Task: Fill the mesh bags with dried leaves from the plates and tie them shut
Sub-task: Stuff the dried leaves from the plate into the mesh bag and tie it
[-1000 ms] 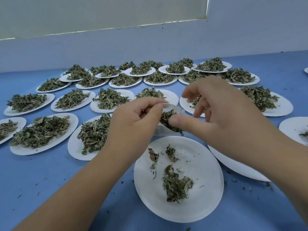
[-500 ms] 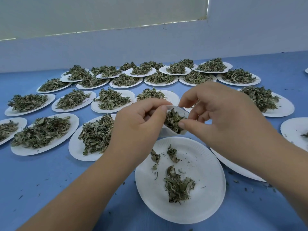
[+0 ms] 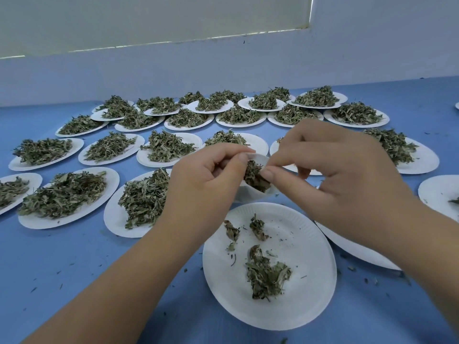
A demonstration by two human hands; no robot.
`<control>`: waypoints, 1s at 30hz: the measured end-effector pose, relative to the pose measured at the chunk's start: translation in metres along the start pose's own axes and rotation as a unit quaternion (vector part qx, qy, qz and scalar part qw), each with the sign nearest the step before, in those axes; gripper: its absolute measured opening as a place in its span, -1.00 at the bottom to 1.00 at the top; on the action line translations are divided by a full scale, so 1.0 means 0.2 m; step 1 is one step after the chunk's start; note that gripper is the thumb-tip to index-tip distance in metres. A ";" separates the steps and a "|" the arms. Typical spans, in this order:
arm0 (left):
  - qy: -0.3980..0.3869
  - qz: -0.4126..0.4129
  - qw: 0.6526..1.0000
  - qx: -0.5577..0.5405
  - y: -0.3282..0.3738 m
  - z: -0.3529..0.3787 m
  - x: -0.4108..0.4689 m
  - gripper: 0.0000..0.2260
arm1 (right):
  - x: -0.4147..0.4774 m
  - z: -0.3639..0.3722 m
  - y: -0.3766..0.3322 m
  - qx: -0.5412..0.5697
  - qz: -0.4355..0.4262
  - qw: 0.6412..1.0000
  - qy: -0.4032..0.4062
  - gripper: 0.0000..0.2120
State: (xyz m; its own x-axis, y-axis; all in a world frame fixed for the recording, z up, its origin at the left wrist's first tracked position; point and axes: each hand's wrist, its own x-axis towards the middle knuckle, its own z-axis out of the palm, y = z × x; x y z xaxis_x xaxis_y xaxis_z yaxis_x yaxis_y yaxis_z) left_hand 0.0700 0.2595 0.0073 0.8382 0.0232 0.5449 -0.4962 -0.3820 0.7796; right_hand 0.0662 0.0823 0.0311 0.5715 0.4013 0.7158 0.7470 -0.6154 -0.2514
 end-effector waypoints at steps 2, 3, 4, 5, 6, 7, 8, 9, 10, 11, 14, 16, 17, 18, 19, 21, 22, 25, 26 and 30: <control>0.004 -0.006 1.000 -0.018 -0.01 -0.01 0.00 -0.83 | -0.01 -0.02 -0.01 0.006 -0.022 1.000 -0.008 -0.88; 0.005 -0.008 1.000 -0.026 -0.01 -0.02 0.01 -0.83 | -0.01 -0.03 -0.01 0.000 -0.033 0.999 -0.020 -0.85; 0.007 -0.009 0.999 -0.033 -0.01 -0.02 0.01 -0.83 | -0.01 -0.02 -0.01 -0.013 -0.045 0.998 -0.039 -0.82; 0.008 -0.010 0.999 -0.038 -0.01 -0.03 0.01 -0.83 | -0.01 -0.02 -0.01 -0.032 -0.057 0.996 -0.060 -0.77; 0.006 -0.013 0.999 -0.046 -0.01 -0.03 0.01 -0.83 | -0.02 -0.01 0.00 -0.053 -0.068 0.993 -0.082 -0.73; 0.003 -0.016 0.998 -0.054 -0.01 -0.03 0.01 -0.84 | -0.02 0.00 0.00 -0.073 -0.076 0.989 -0.107 -0.69; -0.002 -0.017 0.998 -0.061 -0.01 -0.02 0.01 -0.84 | -0.02 0.01 0.00 -0.089 -0.077 0.984 -0.134 -0.67; -0.007 -0.016 0.998 -0.066 -0.01 -0.02 0.01 -0.85 | -0.01 0.02 0.00 -0.102 -0.071 0.979 -0.161 -0.64; -0.014 -0.014 0.997 -0.071 -0.01 -0.01 0.01 -0.85 | -0.01 0.03 0.00 -0.110 -0.062 0.975 -0.182 -0.62; -0.021 -0.010 0.997 -0.078 0.00 0.00 0.00 -0.84 | -0.01 0.05 0.00 -0.115 -0.055 0.973 -0.193 -0.61; -0.033 0.004 0.996 -0.083 0.00 0.00 -0.01 -0.83 | -0.02 0.07 0.01 -0.114 -0.046 0.973 -0.196 -0.61; -0.024 0.003 0.998 -0.060 -0.01 0.00 0.00 -0.85 | -0.02 0.06 0.01 -0.082 -0.051 0.981 -0.166 -0.65; -0.015 0.000 0.998 -0.053 -0.02 -0.01 0.01 -0.86 | -0.02 0.05 0.01 -0.058 -0.050 0.987 -0.139 -0.67; -0.005 -0.004 0.999 -0.051 -0.03 -0.02 0.02 -0.85 | -0.02 0.03 0.01 -0.032 -0.040 0.992 -0.112 -0.69; 0.006 -0.008 0.999 -0.052 -0.04 -0.03 0.03 -0.85 | -0.02 0.01 0.00 -0.005 -0.025 0.995 -0.094 -0.72; 0.028 -0.018 0.998 -0.058 -0.05 -0.04 0.03 -0.83 | -0.01 -0.02 -0.01 0.043 0.002 0.996 -0.079 -0.81; 0.037 -0.024 0.997 -0.061 -0.05 -0.05 0.04 -0.81 | -0.01 -0.04 -0.01 0.056 0.013 0.995 -0.081 -0.85; 0.058 -0.031 0.995 -0.074 -0.05 -0.05 0.05 -0.80 | 0.00 -0.08 -0.01 0.076 0.070 0.983 -0.153 -0.73; 0.062 -0.031 0.995 -0.078 -0.05 -0.05 0.05 -0.80 | 0.00 -0.08 0.00 0.076 0.087 0.972 -0.203 -0.66; 0.065 -0.029 0.993 -0.091 -0.05 -0.05 0.05 -0.82 | -0.04 -0.02 0.02 0.039 0.095 0.901 -0.422 -0.30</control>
State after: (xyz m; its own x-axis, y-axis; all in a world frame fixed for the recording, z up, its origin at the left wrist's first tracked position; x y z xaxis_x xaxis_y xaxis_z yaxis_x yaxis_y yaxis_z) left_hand 0.0818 0.2730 0.0083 0.8361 0.1634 0.5237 -0.4910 -0.2027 0.8472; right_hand 0.0629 0.0741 0.0270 0.7221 0.6864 -0.0862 0.6110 -0.6912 -0.3858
